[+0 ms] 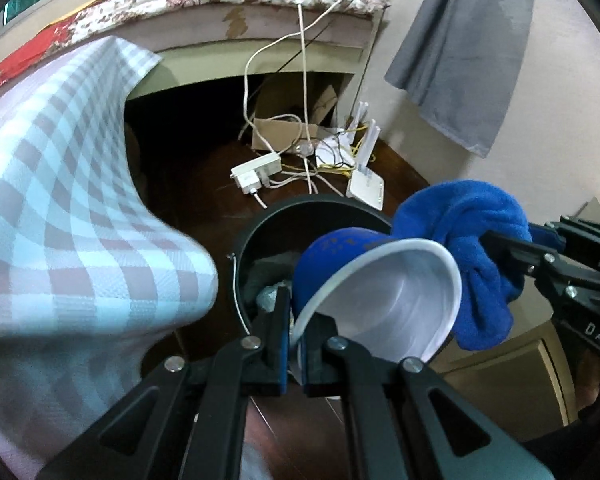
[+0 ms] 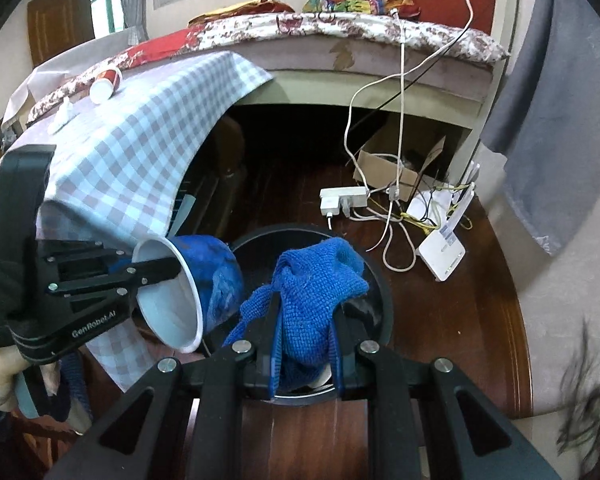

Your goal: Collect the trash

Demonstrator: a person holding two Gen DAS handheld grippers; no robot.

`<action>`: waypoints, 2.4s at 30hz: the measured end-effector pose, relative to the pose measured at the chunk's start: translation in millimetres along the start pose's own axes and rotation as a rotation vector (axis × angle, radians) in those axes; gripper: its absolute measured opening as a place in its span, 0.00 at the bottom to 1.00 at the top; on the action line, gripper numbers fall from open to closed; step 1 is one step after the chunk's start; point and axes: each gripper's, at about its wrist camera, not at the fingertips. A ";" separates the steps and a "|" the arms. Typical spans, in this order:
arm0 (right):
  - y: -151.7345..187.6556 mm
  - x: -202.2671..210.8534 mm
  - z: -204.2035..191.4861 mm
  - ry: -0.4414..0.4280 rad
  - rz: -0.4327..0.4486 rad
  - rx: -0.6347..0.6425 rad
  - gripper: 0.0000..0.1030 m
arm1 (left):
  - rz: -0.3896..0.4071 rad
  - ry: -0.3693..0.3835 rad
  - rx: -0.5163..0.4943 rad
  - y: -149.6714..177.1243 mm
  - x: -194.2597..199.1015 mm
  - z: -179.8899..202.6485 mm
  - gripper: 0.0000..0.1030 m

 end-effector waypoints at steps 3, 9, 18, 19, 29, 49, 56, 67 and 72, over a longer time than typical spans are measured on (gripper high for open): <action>6.0 -17.4 4.1 -0.021 -0.030 -0.004 0.25 | -0.010 -0.015 0.010 2.9 -7.7 0.3 0.05; 24.7 -46.5 27.5 0.140 -0.141 -0.019 0.86 | -0.057 -0.098 0.010 10.5 -21.0 -1.3 0.74; 28.3 -40.5 46.6 0.237 -0.159 -0.067 1.00 | -0.046 -0.111 -0.034 13.3 -15.8 3.1 0.89; 27.9 -40.6 45.1 0.233 -0.158 -0.063 1.00 | -0.042 -0.111 -0.040 12.8 -15.1 4.1 0.89; 27.3 -36.9 37.1 0.221 -0.144 -0.049 1.00 | -0.025 -0.098 -0.060 5.6 -8.9 10.8 0.89; 15.0 15.9 23.9 0.238 -0.052 -0.098 1.00 | 0.005 -0.046 -0.073 -4.6 23.2 22.0 0.89; 9.6 37.0 15.4 0.254 -0.022 -0.109 1.00 | 0.041 -0.021 -0.065 -8.4 49.2 19.7 0.89; -8.6 66.7 -7.2 0.256 0.037 -0.092 1.00 | 0.112 -0.007 -0.035 -22.4 93.1 -2.0 0.90; -21.1 76.0 -28.6 0.236 0.063 -0.067 1.00 | 0.137 -0.023 -0.018 -27.1 106.1 -18.4 0.90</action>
Point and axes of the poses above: each gripper's, at about its wrist camera, not at the fingertips, and x roughly against the way its jaws point, z to its right, y to its underside, and after that the axes turned 12 degrees about z, right-handed
